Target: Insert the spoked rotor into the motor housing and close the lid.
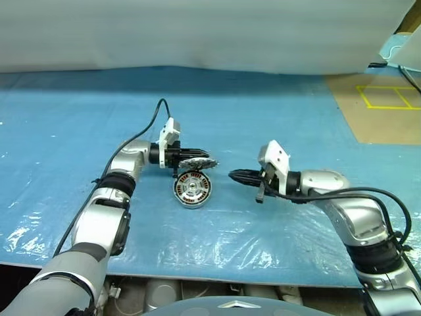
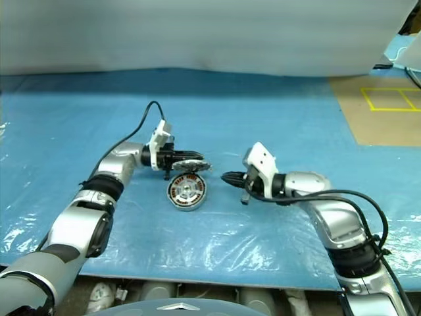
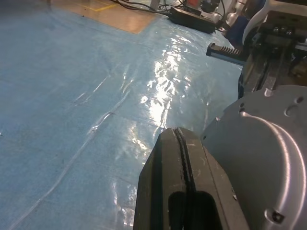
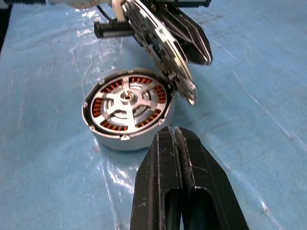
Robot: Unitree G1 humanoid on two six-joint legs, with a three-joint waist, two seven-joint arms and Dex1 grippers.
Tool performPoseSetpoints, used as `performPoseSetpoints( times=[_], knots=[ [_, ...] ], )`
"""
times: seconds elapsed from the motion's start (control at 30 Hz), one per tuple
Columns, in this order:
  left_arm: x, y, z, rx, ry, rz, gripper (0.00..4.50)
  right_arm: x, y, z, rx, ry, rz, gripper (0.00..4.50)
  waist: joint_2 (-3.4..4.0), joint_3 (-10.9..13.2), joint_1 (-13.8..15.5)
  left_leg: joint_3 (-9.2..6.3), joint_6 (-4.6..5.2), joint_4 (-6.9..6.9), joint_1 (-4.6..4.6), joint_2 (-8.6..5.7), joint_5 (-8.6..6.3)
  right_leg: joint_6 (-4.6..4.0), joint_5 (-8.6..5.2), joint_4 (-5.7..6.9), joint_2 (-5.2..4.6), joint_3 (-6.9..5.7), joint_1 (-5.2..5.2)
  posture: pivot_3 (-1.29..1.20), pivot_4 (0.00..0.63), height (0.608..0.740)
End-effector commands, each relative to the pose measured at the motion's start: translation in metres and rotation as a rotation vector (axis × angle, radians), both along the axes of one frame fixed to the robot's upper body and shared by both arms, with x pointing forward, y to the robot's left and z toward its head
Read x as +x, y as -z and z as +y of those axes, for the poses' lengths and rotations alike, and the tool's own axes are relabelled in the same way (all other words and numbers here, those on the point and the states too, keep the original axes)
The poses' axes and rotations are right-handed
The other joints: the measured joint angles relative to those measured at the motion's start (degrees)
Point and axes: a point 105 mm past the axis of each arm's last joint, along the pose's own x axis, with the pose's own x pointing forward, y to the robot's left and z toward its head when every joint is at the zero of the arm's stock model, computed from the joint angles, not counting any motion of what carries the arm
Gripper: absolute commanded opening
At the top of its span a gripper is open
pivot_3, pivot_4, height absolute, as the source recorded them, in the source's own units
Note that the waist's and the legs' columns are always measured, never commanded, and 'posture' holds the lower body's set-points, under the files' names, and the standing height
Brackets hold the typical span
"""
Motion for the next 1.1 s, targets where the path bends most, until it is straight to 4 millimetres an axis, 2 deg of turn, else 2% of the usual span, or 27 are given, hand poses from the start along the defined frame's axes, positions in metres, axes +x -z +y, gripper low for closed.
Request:
performPoseSetpoints(
  times=[0.03, 0.23, 0.37, 0.6, 0.83, 0.93, 1.1],
  knots=[
    [-0.007, -0.011, -0.005, 0.002, 0.061, -0.052, 0.0, -0.006, -0.017, -0.005, 0.038, -0.017, -0.081, 0.03, 0.0, 0.0, -0.07, 0.0, 0.0, 0.0, 0.0, -0.01, 0.0, 0.0, 0.0, -0.01, -0.05, 0.0, 0.0, 0.0, 0.15, 0.74],
    [-0.014, -0.011, -0.01, 0.01, 0.093, -0.048, 0.0, -0.013, -0.031, -0.009, 0.11, -0.039, -0.064, 0.03, 0.0, 0.0, -0.3, 0.01, 0.04, -0.03, 0.02, -0.05, 0.01, 0.02, 0.01, -0.02, -0.12, 0.01, 0.02, 0.0, 0.15, 0.74],
    [-0.024, -0.005, -0.012, 0.03, 0.134, -0.037, 0.0, -0.013, -0.038, -0.003, 0.123, -0.049, -0.098, 0.03, 0.0, 0.0, -0.29, 0.01, 0.04, -0.05, 0.0, -0.05, 0.01, 0.02, 0.01, -0.1, -0.12, -0.01, 0.02, 0.0, 0.15, 0.74],
    [-0.041, 0.006, -0.014, 0.096, 0.216, -0.074, 0.0, -0.022, -0.028, -0.002, 0.111, -0.007, -0.106, 0.03, 0.01, 0.0, -0.17, 0.0, 0.04, -0.13, -0.03, -0.03, 0.01, 0.02, 0.0, -0.19, -0.12, -0.09, 0.02, 0.0, 0.15, 0.74],
    [-0.047, 0.014, -0.012, 0.148, 0.253, -0.11, 0.0, -0.016, -0.033, 0.001, 0.125, 0.016, -0.125, 0.03, 0.01, 0.0, -0.37, 0.01, 0.04, -0.13, 0.01, -0.03, 0.01, 0.03, 0.0, -0.16, -0.14, -0.09, 0.03, 0.0, 0.15, 0.74],
    [-0.054, 0.026, -0.006, 0.243, 0.307, -0.162, 0.0, -0.012, -0.031, 0.001, 0.107, 0.027, -0.133, 0.03, 0.02, 0.0, -0.45, 0.01, 0.04, -0.13, 0.0, -0.03, 0.01, 0.03, 0.0, -0.18, -0.14, -0.09, 0.03, 0.0, 0.15, 0.74],
    [-0.053, 0.035, 0.0, 0.312, 0.33, -0.229, 0.0, -0.01, -0.028, 0.0, 0.095, 0.03, -0.129, 0.03, 0.04, -0.02, -0.32, 0.01, 0.04, -0.18, 0.0, -0.05, 0.01, 0.06, -0.02, -0.2, -0.15, -0.1, 0.05, 0.0, 0.15, 0.74]
  ],
)
